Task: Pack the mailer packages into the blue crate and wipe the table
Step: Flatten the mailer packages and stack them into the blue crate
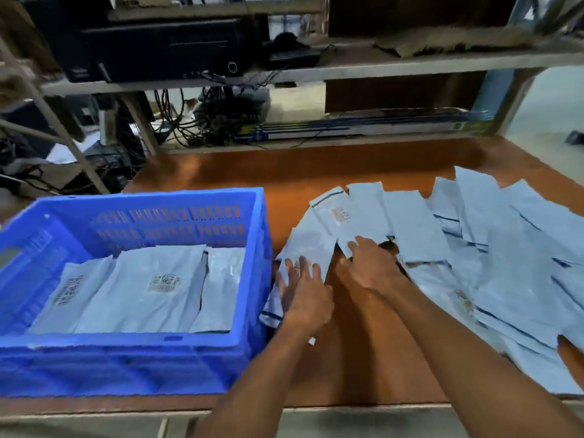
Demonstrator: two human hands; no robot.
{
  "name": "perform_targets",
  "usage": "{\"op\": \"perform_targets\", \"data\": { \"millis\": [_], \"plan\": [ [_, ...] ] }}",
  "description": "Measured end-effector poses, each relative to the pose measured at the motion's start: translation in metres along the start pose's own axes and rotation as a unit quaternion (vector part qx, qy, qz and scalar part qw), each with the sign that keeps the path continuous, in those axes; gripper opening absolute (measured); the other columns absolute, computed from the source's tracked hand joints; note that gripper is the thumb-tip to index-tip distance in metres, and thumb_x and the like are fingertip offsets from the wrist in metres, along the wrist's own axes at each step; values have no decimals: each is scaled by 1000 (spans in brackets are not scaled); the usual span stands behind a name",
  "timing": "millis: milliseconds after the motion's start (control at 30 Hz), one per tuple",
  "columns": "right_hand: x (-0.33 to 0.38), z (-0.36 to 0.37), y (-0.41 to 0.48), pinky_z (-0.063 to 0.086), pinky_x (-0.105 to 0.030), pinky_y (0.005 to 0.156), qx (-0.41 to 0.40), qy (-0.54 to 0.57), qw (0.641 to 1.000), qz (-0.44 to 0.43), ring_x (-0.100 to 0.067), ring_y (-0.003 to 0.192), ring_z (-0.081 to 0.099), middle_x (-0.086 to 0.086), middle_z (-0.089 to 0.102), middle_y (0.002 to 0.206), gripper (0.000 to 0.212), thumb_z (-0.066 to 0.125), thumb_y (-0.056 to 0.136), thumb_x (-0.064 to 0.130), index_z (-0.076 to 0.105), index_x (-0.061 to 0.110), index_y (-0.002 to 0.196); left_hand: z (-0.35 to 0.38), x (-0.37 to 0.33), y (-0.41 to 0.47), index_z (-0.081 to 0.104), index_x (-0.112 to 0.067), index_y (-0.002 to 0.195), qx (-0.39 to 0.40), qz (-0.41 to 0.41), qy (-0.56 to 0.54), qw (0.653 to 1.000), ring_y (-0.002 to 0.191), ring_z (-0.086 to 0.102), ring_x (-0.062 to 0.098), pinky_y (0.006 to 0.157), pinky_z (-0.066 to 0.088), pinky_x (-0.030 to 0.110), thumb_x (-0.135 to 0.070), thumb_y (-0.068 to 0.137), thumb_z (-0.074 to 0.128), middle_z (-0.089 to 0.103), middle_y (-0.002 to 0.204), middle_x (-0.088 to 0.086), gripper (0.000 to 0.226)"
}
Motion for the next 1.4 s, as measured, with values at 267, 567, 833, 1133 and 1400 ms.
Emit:
{"op": "perform_targets", "data": {
  "millis": [267, 567, 833, 1133, 1400],
  "plan": [
    [6, 36, -46, 18, -52, 117, 9, -54, 998, -6, -28, 141, 35, -10, 38, 154, 76, 11, 97, 64, 35, 14, 149, 63, 30, -35, 2, -35, 157, -15, -5, -19, 1000, 152, -10, 29, 121, -1, 47, -60, 90, -2, -8, 165, -6, 71],
    [2, 3, -201, 40, -45, 89, -49, -51, 997, 10, -23, 96, 61, -2, 70, 99, 61, 23, 93, 59, 73, 24, 100, 51, 20, -81, 2, -35, 156, -18, 20, 29, 999, 151, -1, 26, 118, 8, 52, -63, 99, 22, -13, 164, -7, 67],
    [-37, 50, -120, 4, -54, 121, 18, 1, 998, 61, -31, 152, -4, -1, -4, 166, 72, 17, 93, 71, 0, 39, 155, 67, 18, -40, -2, -42, 155, -29, 42, -8, 999, 152, -13, 23, 121, -1, 55, -74, 92, 18, -11, 165, -9, 74],
    [-25, 61, -127, -2, -48, 123, -2, -6, 1000, 8, -32, 151, -10, -8, -8, 165, 57, 9, 103, 45, -4, 30, 157, 66, 8, -47, 8, -34, 157, -67, 70, 6, 995, 152, -9, 28, 121, -5, 46, -49, 100, 1, -1, 166, -1, 60],
    [-16, 60, -131, 0, -43, 121, -10, 4, 1000, -23, -32, 151, -7, -10, -4, 165, 60, 33, 105, 26, 3, 24, 157, 51, -1, -58, 32, -17, 153, -47, 67, -58, 995, 150, 14, 33, 121, 12, 46, -21, 105, 32, 24, 161, 10, 48]
  ]
}}
Point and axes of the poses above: each hand's wrist, its own y-axis towards the middle knuckle, its own z-axis out of the palm, x = y × z, the point moved 8 cm from there along y, towards the middle knuckle
